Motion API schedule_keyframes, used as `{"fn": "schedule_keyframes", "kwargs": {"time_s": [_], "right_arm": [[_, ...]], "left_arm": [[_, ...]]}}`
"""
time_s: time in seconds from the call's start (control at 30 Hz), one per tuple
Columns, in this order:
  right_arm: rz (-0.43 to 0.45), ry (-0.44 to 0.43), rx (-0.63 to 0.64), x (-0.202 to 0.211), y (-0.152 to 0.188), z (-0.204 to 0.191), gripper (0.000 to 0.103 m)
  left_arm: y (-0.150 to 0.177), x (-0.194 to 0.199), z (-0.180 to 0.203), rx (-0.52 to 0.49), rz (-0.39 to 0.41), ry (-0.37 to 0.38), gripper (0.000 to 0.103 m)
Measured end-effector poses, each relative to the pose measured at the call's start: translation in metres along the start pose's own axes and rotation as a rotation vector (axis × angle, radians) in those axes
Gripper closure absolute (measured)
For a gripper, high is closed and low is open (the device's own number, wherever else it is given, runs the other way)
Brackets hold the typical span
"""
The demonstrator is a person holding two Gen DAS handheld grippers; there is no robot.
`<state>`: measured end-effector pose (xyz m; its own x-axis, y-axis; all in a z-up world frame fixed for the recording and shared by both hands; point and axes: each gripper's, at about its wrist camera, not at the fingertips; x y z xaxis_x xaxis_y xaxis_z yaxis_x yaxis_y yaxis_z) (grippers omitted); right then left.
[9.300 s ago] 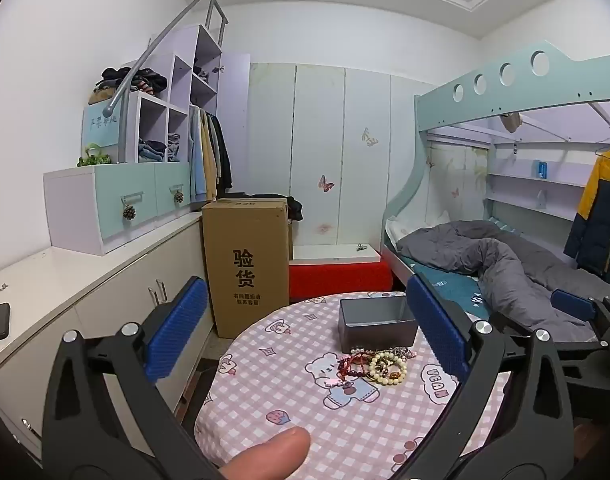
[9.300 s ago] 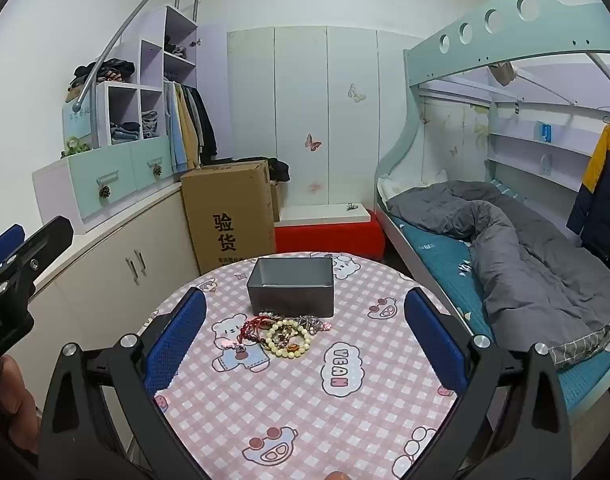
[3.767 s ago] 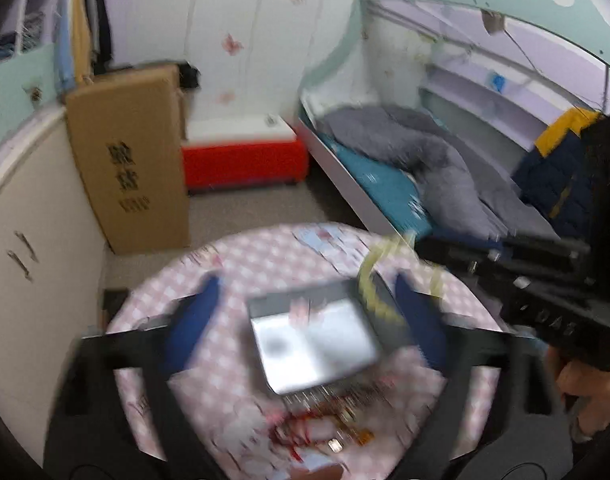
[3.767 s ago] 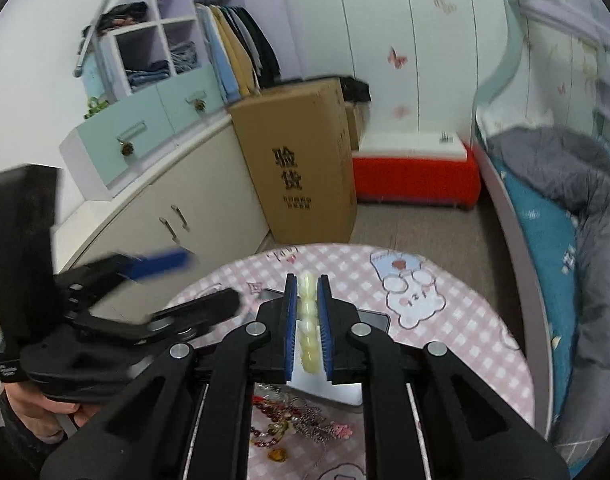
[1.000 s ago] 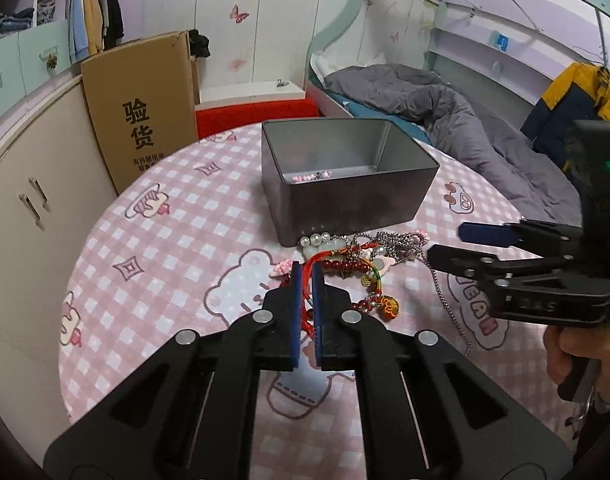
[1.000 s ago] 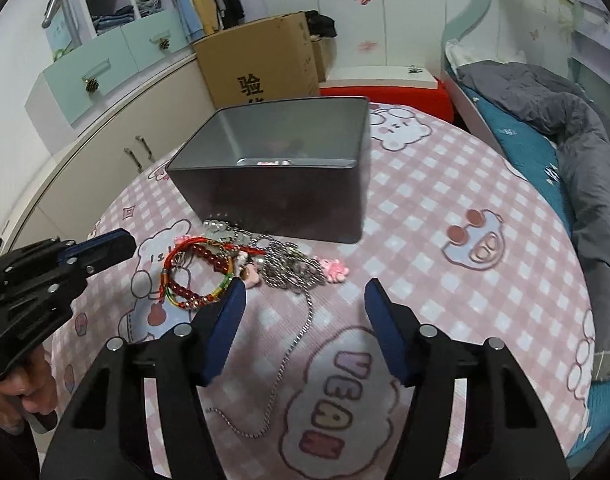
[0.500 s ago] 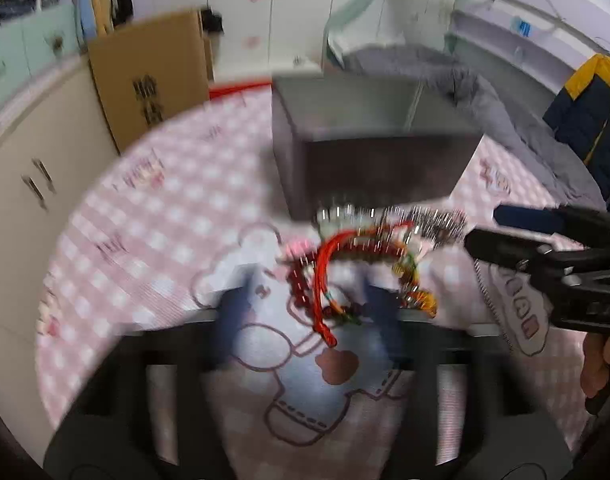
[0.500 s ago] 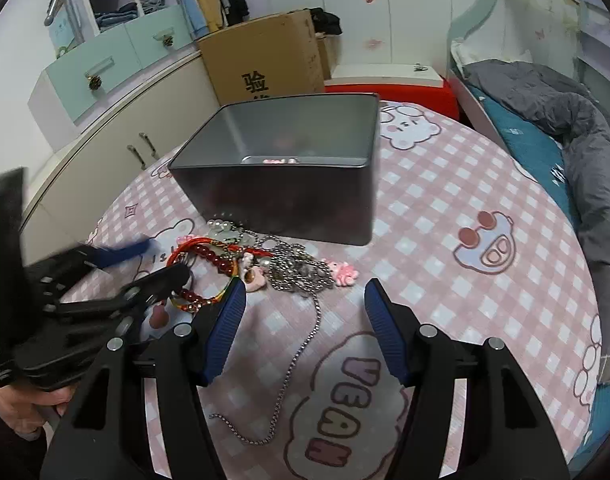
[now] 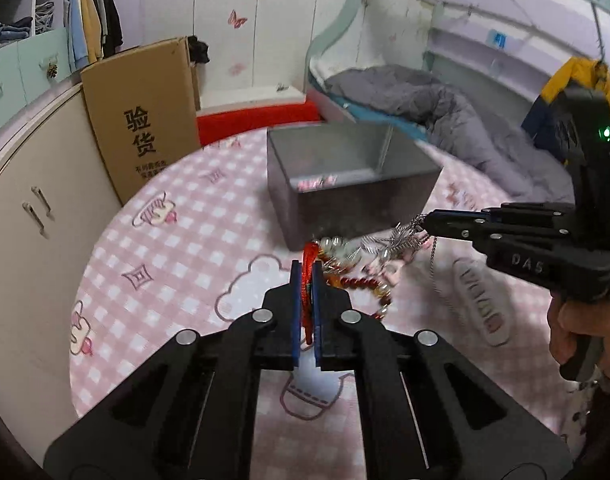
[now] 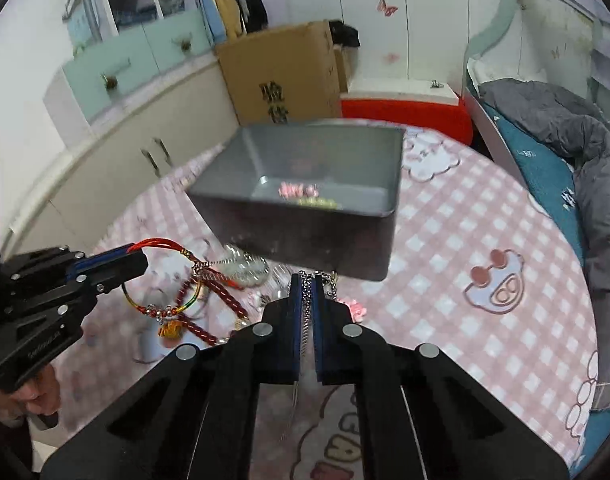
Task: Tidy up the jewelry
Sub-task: 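Grasp the red string bracelet with the left tool while the right tool grasps the silver chain, then lift both held pieces over the gray box and open both tools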
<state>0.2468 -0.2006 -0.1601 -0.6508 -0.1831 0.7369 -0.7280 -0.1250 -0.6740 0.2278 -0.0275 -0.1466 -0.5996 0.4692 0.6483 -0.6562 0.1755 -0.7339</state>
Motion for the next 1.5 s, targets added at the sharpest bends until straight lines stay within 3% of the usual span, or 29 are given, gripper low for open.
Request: {"fn": "schedule_keyframes", "kwargs": {"time_s": [0.5,1.1,1.27,1.43,1.47,1.5], "right_arm": [[0.165,-0.111,-0.028,0.072,-0.03,0.013,0.1],[0.422,-0.13,0.075,0.149,-0.118,0.0,0.1],[0.424,-0.118,0.081,0.139,-0.139,-0.001,0.1],[0.339,-0.099,0.05,0.093,-0.141,0.007,0.099],[0.309,-0.098,0.041,0.08,-0.139,0.009,0.099],[0.287,-0.094,0.03,0.07,-0.138,0.011,0.098]], "left_arm": [[-0.028,0.054,0.001,0.004,0.155,0.056,0.099],[-0.099,0.085,0.011,-0.081,0.306,0.062,0.099],[-0.123,0.069,0.013,-0.087,0.301,0.082,0.099],[-0.131,0.03,0.008,-0.072,0.224,0.055,0.097],[-0.13,0.019,0.004,-0.064,0.197,0.041,0.095],[-0.129,0.013,0.003,-0.06,0.181,0.03,0.074]]}}
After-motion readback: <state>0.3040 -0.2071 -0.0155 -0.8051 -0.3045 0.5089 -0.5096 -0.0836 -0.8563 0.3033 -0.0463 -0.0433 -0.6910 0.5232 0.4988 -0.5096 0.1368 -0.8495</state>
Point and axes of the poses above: each gripper's, at about its wrist camera, not at the fingertips, and x roughly against the way its jaws point, z to its right, y to its underside, and after that the axes turned 11 degrees about y, right-handed
